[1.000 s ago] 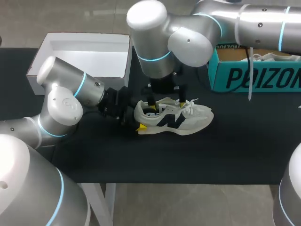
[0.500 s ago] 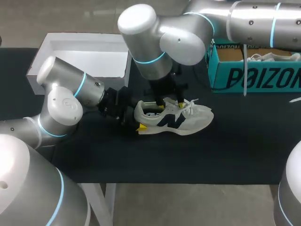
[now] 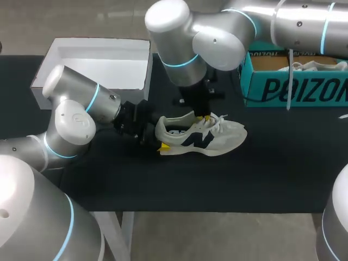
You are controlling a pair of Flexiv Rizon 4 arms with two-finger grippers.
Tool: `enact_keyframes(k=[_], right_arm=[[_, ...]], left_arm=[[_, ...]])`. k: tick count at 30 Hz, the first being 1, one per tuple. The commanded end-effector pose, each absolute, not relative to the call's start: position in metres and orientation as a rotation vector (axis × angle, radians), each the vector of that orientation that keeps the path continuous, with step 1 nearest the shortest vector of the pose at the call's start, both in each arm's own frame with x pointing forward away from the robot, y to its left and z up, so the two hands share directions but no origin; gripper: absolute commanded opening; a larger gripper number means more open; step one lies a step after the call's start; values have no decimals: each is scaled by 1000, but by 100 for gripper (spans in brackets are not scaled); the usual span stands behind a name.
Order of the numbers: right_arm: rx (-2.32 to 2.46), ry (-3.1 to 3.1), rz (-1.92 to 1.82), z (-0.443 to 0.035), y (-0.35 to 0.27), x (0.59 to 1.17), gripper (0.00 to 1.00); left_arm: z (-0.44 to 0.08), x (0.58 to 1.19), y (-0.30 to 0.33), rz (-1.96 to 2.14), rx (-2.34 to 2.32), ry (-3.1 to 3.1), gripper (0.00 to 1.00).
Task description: Take the shoe out of the shoebox, open the shoe tongue, remove and reinsert the insole, then place the shoe into the shoebox
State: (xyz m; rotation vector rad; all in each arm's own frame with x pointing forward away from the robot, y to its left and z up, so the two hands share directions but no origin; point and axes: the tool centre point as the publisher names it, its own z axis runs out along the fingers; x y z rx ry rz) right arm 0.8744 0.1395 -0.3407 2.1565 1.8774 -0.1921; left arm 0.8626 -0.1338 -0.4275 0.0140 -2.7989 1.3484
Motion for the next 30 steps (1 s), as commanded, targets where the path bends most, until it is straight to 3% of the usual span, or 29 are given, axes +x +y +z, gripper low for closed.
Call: enact_keyframes(k=[1, 22, 24, 26, 28, 29, 30], right_arm=[[2170, 1846, -179, -332, 118, 872, 0], [2268, 1610, -335, -378, 45, 882, 2], [2274, 1616, -342, -383, 47, 882, 13], [2277, 1622, -345, -385, 49, 882, 36], [2276, 1626, -340, -383, 51, 881, 43], [2276, 1626, -332, -380, 52, 881, 57], [2275, 1627, -321, -376, 52, 880, 100]], left_arm=[[-430, 861, -135, 1350, 14, -2800, 0], [-430, 861, -135, 1350, 14, -2800, 0], [-430, 861, -135, 1350, 14, -2800, 0], [-430, 861, -135, 1350, 14, -2800, 0], [-430, 861, -135, 1350, 14, -2800, 0], [-430, 861, -135, 1350, 14, -2800, 0], [-430, 861, -135, 1350, 14, -2800, 0]])
